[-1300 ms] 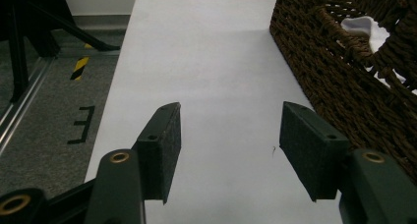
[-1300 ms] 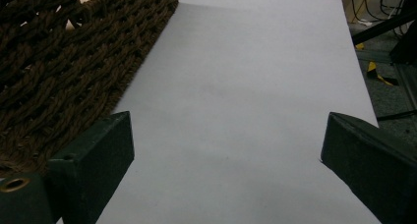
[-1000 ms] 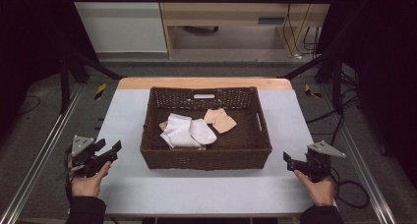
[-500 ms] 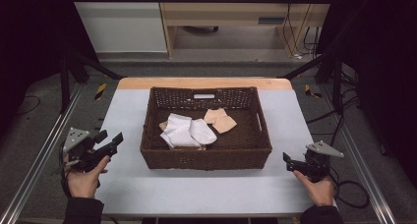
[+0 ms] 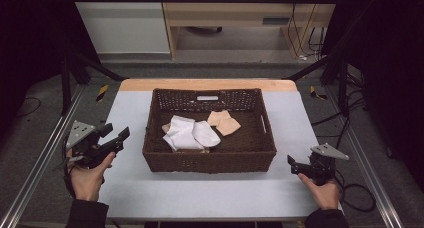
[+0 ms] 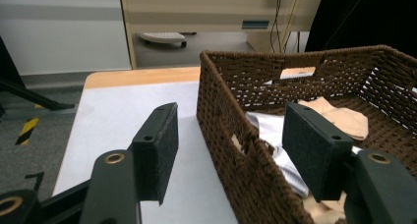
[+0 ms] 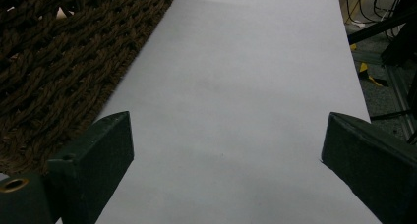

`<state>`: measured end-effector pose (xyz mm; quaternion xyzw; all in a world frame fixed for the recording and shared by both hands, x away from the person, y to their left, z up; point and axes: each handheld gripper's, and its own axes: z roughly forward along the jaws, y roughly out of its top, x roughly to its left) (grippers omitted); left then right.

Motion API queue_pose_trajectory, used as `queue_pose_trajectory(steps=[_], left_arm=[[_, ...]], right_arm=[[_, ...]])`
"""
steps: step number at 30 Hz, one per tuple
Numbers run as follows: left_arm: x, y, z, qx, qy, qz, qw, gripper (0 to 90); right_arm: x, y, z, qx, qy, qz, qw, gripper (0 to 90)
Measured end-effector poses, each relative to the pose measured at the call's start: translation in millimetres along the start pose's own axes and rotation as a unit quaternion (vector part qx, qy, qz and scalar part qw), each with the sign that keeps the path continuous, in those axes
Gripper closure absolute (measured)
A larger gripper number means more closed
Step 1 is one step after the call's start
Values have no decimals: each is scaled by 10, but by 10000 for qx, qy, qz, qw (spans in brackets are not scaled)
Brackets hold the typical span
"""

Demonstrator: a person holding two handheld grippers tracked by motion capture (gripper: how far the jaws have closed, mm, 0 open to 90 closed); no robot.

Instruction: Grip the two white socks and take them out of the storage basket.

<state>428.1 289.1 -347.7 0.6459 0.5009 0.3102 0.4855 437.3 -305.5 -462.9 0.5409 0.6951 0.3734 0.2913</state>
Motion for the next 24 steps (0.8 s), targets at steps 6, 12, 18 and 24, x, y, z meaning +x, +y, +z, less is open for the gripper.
queue_pose_trajectory(steps=[6,12,18,24], left_arm=[[-95,140,94,15,-62,67,10000,383],[-241,293,231,56,-127,182,9997,377],[-390,405,391,126,-175,271,9994,373],[-522,496,567,106,-215,334,9992,374]], right_arm=[[-3,3,2,13,-8,-8,10000,58],[-7,5,1,6,-2,-4,10000,60],[-13,8,-2,-12,-19,-8,10000,60],[-13,8,0,-1,-21,-8,10000,60]])
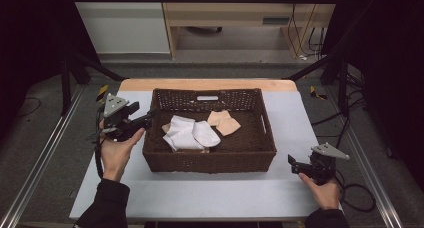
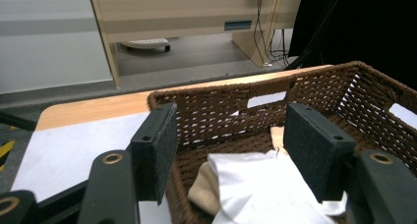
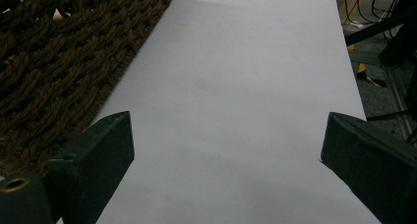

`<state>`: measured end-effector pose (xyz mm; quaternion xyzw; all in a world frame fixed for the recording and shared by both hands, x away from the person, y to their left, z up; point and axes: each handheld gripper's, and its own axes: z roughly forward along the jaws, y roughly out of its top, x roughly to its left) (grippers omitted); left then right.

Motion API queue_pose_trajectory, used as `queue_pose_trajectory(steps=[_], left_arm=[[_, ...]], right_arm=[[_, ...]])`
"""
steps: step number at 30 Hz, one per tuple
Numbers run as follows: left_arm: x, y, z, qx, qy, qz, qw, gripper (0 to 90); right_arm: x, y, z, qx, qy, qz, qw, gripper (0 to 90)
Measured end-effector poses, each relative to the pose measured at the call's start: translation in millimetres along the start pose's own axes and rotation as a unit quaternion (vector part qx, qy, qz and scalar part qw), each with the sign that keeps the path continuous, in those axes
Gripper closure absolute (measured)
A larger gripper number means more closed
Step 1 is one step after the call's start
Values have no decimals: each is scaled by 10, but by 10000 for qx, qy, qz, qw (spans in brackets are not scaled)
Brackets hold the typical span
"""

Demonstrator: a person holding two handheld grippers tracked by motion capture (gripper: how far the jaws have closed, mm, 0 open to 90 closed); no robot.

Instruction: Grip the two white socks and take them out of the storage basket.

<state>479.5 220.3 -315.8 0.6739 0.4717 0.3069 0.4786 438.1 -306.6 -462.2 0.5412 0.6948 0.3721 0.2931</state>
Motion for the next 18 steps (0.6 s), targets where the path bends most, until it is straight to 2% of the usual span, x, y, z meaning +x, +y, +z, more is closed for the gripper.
queue_pose_trajectory(steps=[6,18], left_arm=[[-113,50,159,94,-33,118,9999,374],[-238,92,463,303,-47,147,9994,373]], right_arm=[[-1,1,1,-9,11,4,10000,60],[-2,1,3,6,12,8,10000,60]])
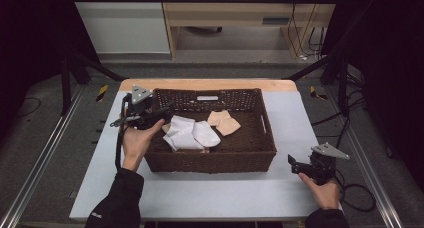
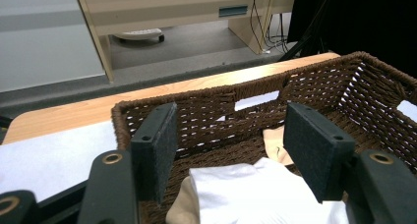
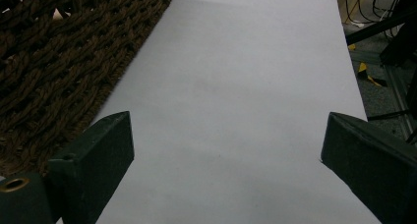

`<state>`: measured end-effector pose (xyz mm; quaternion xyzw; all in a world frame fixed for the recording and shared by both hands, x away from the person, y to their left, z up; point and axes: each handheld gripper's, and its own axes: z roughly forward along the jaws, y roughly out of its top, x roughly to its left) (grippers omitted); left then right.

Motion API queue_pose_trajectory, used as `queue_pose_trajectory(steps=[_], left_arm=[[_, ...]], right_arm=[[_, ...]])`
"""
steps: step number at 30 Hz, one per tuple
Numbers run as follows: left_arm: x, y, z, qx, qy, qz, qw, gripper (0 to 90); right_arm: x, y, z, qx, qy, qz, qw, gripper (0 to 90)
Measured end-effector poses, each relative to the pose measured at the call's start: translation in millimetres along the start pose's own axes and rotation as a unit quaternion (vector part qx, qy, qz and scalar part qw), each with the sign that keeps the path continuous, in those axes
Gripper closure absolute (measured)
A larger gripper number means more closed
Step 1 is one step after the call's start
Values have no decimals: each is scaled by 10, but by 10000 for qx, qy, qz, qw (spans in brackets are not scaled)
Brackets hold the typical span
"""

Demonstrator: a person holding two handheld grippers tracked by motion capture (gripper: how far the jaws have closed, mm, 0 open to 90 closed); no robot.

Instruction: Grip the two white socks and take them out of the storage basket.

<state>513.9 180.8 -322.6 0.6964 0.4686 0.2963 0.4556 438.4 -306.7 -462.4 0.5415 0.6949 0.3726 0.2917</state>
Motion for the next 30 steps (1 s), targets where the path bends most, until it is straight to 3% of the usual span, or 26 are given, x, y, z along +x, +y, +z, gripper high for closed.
queue_pose_trajectory(steps=[8,20,30], left_arm=[[-62,-16,250,58,-12,-55,10000,373],[-99,-177,650,586,178,156,9980,368],[-72,-367,860,888,233,129,9957,373]], right_arm=[[-2,2,8,9,-6,-13,10000,60],[2,2,19,57,28,-30,10000,59],[5,1,31,114,26,-61,9999,59]])
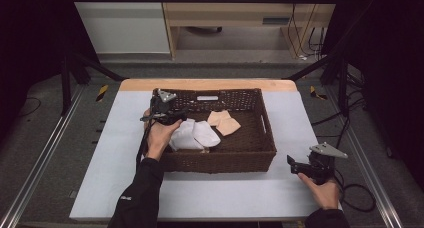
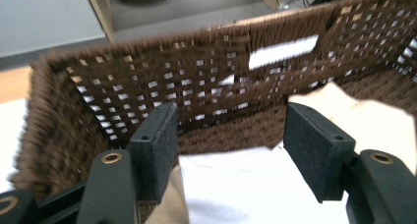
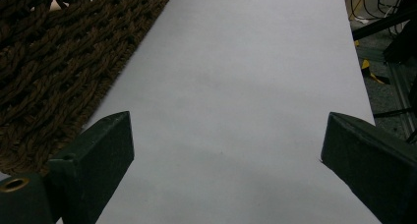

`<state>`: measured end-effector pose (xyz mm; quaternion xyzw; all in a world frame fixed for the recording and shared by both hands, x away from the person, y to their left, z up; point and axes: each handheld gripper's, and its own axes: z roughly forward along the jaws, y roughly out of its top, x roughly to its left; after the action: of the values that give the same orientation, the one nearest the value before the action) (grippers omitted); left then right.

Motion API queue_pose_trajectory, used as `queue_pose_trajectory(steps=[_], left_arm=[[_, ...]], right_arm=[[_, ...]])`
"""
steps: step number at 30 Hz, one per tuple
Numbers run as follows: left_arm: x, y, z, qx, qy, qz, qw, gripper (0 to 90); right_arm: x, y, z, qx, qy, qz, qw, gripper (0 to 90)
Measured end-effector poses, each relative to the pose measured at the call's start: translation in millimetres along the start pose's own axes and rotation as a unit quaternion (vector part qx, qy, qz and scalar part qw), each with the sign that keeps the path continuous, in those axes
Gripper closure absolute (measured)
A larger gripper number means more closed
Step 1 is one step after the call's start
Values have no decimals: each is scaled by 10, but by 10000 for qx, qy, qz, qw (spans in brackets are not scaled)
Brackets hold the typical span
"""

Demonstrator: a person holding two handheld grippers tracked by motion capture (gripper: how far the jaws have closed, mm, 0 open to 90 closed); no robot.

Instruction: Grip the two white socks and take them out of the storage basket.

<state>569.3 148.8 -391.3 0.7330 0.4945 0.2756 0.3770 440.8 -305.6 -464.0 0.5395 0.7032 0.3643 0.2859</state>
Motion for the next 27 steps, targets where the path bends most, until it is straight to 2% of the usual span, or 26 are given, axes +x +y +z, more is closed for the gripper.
queue_pose_trajectory(steps=[3,6,7,10,12,19,21,24,27], left_arm=[[-2,-36,35,93,-19,10,10000,376],[-1,-95,103,299,36,94,9995,393],[-1,-95,103,299,36,94,9995,395],[9,-150,158,544,-28,86,9985,395],[12,-158,166,588,-35,79,9982,390],[24,-239,245,915,-159,3,9957,299],[18,-257,264,1034,-135,5,9946,269],[22,-273,284,1159,-157,-34,9931,268],[16,-286,296,1319,-207,-36,9910,339]], right_arm=[[0,-1,5,20,17,-13,10000,59],[5,-2,11,43,17,-20,10000,59],[5,-2,11,43,17,-20,10000,59],[4,-2,13,57,29,-34,10000,59],[4,-3,17,72,32,-41,10000,58],[9,-4,24,130,55,-57,9999,57],[11,-5,27,139,70,-66,9999,57],[17,-5,30,156,85,-58,9998,57],[15,-5,30,162,82,-71,9998,57]])
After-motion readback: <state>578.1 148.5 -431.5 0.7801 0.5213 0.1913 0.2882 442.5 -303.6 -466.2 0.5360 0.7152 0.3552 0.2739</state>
